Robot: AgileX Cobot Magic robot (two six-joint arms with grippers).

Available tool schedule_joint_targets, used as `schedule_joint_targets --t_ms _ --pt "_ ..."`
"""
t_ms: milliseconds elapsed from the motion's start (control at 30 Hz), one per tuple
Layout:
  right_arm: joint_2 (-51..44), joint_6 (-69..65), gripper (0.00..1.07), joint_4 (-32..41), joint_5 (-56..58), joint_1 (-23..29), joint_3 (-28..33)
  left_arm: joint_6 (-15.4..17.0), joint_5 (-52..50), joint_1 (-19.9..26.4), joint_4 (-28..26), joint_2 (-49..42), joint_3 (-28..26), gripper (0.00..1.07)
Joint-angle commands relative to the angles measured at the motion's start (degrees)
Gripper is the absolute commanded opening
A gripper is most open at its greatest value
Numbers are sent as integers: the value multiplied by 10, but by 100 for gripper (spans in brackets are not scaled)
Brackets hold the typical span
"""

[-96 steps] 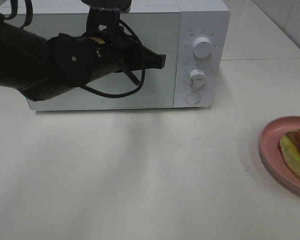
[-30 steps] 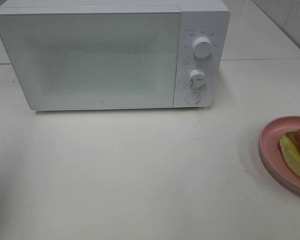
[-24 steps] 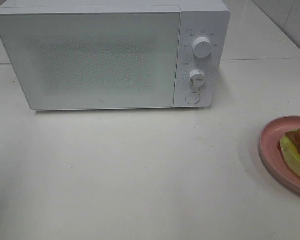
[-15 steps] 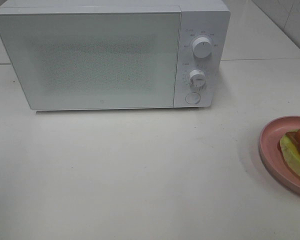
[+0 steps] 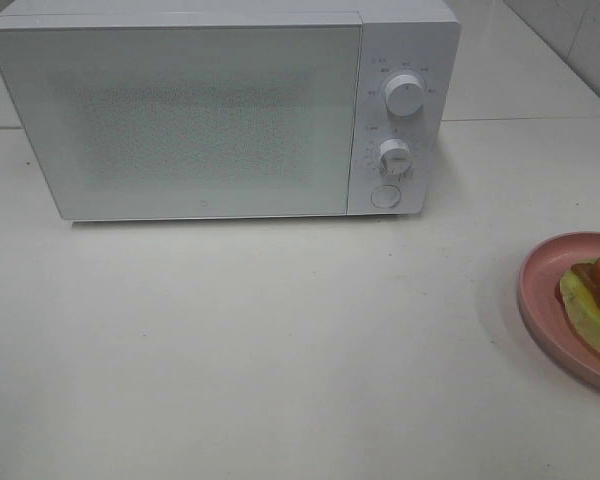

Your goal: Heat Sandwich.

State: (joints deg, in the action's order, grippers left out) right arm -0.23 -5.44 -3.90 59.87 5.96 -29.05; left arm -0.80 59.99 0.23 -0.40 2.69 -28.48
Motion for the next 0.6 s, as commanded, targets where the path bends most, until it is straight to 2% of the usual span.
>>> schedule_joint_targets --t_ms 33,600 --pt "-15 0 75 1 -5 -2 0 2 -6 2 4 -48 2 97" --pt "-10 0 75 2 -5 -2 0 2 -6 2 4 -44 2 97"
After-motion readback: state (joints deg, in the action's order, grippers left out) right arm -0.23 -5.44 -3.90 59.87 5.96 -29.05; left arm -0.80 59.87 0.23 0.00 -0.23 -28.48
